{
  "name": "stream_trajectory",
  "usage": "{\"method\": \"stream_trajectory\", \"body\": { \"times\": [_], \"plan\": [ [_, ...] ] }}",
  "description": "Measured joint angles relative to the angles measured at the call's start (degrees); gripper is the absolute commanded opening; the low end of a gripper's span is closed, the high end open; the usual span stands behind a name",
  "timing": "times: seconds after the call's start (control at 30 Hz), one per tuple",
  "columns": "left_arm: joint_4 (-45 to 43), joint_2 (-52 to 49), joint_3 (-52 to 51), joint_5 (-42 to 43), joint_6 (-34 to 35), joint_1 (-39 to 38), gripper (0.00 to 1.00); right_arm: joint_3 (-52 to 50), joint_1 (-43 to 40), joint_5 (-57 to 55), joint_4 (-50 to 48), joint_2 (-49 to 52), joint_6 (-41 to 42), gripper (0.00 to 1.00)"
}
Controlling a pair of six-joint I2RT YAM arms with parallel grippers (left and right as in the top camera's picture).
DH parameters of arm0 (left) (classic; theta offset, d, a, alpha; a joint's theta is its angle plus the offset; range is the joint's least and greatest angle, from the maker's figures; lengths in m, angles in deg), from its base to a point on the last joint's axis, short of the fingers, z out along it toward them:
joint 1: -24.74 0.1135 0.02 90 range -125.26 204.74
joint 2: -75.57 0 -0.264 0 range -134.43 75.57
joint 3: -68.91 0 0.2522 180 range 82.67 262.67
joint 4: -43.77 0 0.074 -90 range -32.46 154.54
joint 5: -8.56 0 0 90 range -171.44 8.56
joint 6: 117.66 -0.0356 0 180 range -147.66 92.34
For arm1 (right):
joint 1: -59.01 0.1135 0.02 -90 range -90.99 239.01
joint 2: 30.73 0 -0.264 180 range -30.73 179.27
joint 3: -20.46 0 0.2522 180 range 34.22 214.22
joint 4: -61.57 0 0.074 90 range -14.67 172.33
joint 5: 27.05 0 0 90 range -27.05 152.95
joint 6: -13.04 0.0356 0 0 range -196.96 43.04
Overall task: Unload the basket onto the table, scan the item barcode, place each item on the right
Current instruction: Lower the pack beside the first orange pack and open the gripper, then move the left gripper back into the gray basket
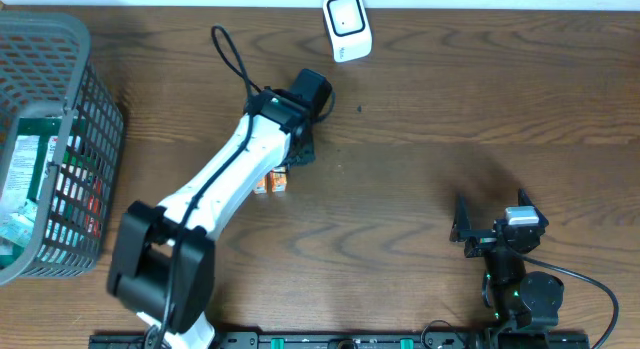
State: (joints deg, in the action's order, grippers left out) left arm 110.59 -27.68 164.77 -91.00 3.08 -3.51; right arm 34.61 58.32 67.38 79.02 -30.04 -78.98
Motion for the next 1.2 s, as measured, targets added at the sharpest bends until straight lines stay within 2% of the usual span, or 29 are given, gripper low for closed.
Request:
{"method": "stream_trajectory", "body": {
  "times": [0.13, 0.17, 0.23, 0.33, 0.5, 0.6, 0.73, 0.87, 1.07, 1.2],
  "plan": [
    [3.5, 4.7, 2.4, 0.0, -2.4, 1.7, 0.56, 0.0, 0.0, 0.0, 0.0, 0.0, 0.0, 0.99],
    [4.5, 5.9, 3.7, 0.0, -2.9, 2.6, 0.62, 0.0, 0.0, 0.0, 0.0, 0.0, 0.0, 0.99],
    [6.7, 9.5, 7.8, 0.0, -4.5, 5.7, 0.72, 0.0, 0.0, 0.0, 0.0, 0.0, 0.0, 0.99],
    [6.8, 15.9, 13.8, -0.1, -7.1, 12.9, 0.81, 0.0, 0.0, 0.0, 0.0, 0.0, 0.0, 0.99],
    [4.3, 26.8, 17.1, -1.0, -11.5, 30.2, 0.84, 0.0, 0.0, 0.0, 0.0, 0.0, 0.0, 0.99],
    [4.6, 29.2, 17.2, -1.3, -12.8, 40.5, 0.84, 0.0, 0.0, 0.0, 0.0, 0.0, 0.0, 0.99],
    [4.3, 26.7, 16.6, -1.3, -13.5, 52.5, 0.87, 0.0, 0.0, 0.0, 0.0, 0.0, 0.0, 0.99],
    [3.6, 19.7, 16.0, -0.8, -14.2, 59.6, 0.91, 0.0, 0.0, 0.0, 0.0, 0.0, 0.0, 0.99],
    [3.8, 8.0, 15.6, 2.5, -22.0, 65.0, 0.91, 0.0, 0.0, 0.0, 0.0, 0.0, 0.0, 0.99],
    [6.6, 2.3, 15.3, 6.6, -28.6, 65.6, 0.91, 0.0, 0.0, 0.0, 0.0, 0.0, 0.0, 0.99]
  ]
}}
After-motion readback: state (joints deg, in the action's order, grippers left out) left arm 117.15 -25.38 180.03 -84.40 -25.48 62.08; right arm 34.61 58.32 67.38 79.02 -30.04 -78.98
